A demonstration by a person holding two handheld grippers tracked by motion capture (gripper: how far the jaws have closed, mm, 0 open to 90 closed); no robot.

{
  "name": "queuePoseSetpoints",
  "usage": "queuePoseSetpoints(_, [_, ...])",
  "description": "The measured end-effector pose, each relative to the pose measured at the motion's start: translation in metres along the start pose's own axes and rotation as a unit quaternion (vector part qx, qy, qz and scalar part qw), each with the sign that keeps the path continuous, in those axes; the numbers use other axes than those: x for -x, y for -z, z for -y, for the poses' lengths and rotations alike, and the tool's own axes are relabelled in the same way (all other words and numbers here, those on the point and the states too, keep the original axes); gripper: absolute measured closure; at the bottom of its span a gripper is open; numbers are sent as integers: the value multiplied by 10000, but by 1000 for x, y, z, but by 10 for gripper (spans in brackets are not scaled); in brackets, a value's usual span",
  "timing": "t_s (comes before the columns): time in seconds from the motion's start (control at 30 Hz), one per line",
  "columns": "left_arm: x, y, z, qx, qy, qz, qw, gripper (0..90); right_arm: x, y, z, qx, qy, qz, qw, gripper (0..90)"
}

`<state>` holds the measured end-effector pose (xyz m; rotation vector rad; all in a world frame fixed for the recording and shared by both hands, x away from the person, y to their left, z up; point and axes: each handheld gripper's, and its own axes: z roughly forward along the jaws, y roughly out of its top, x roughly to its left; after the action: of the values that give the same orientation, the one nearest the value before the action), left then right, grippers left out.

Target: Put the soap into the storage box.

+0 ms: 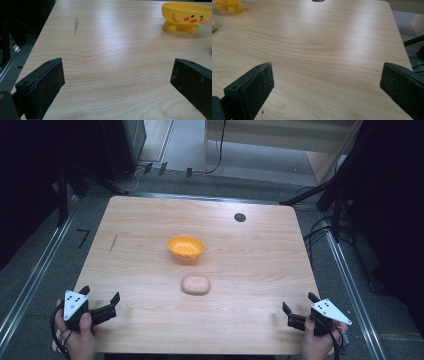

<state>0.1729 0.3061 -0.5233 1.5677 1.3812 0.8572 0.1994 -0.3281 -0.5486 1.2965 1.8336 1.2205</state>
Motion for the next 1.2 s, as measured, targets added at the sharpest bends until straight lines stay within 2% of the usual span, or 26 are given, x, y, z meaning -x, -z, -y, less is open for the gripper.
queuePoseSetpoints(0.1, [0, 2, 1, 83, -30, -27, 10000, 0, 4, -4, -2, -197, -2, -295, 9994, 0])
queuePoseSetpoints(0.17, [0, 2, 1, 105, -24, -47, 9999, 0, 3, -7, -5, -413, 219, -349, 9983, 0])
queuePoseSetpoints(0.27, [1, 2, 1, 151, -48, -98, 9998, 0, -4, -10, -14, -696, 637, -499, 9943, 0])
queuePoseSetpoints(0.3, [1, 2, 1, 151, -48, -98, 9998, 0, -8, -12, -19, -774, 718, -670, 9922, 0])
queuePoseSetpoints(0.33, [2, 2, 1, 144, -55, -108, 9998, 0, -8, -12, -19, -774, 718, -670, 9922, 0])
queuePoseSetpoints(0.37, [3, 2, 1, 124, -138, -87, 9998, 0, -16, -16, -29, -907, 953, -871, 9875, 0])
queuePoseSetpoints(0.4, [3, 2, 1, 122, -160, -64, 9998, 0, -20, -19, -35, -952, 1091, -970, 9847, 0])
queuePoseSetpoints(0.53, [3, 2, 1, 145, -165, -35, 9998, 0, -36, -30, -53, -1217, 1603, -1220, 9719, 65])
queuePoseSetpoints(0.57, [3, 2, 1, 153, -139, -29, 9998, 0, -39, -33, -57, -1262, 1675, -1266, 9695, 65])
queuePoseSetpoints(0.6, [3, 2, 1, 176, -100, -18, 9998, 0, -42, -36, -60, -1317, 1740, -1262, 9677, 65])
queuePoseSetpoints(0.63, [3, 2, 1, 176, -100, -18, 9998, 0, -42, -36, -60, -1317, 1740, -1262, 9677, 65])
queuePoseSetpoints(0.67, [2, 3, 1, 174, -118, 4, 9998, 0, -47, -40, -67, -1360, 1856, -1349, 9638, 64])
queuePoseSetpoints(0.73, [2, 3, 1, 175, -124, 30, 9998, 0, -51, -44, -73, -1414, 1934, -1363, 9613, 64])
queuePoseSetpoints(0.83, [2, 2, 1, 163, -133, 23, 9998, 0, -57, -51, -80, -1545, 2059, -1479, 9549, 57])
queuePoseSetpoints(0.87, [2, 2, 1, 163, -133, 23, 9998, 0, -59, -53, -82, -1589, 2071, -1486, 9538, 56])
queuePoseSetpoints(1.03, [2, 2, 1, 130, -165, 18, 9998, 0, -70, -62, -92, -1762, 2328, -1644, 9422, 49])
queuePoseSetpoints(1.17, [2, 2, 1, 139, -157, 39, 9998, 0, -80, -70, -99, -1845, 2471, -1719, 9356, 49])
queuePoseSetpoints(1.2, [2, 2, 1, 155, -145, 49, 9998, 0, -82, -72, -101, -1883, 2536, -1735, 9328, 49])
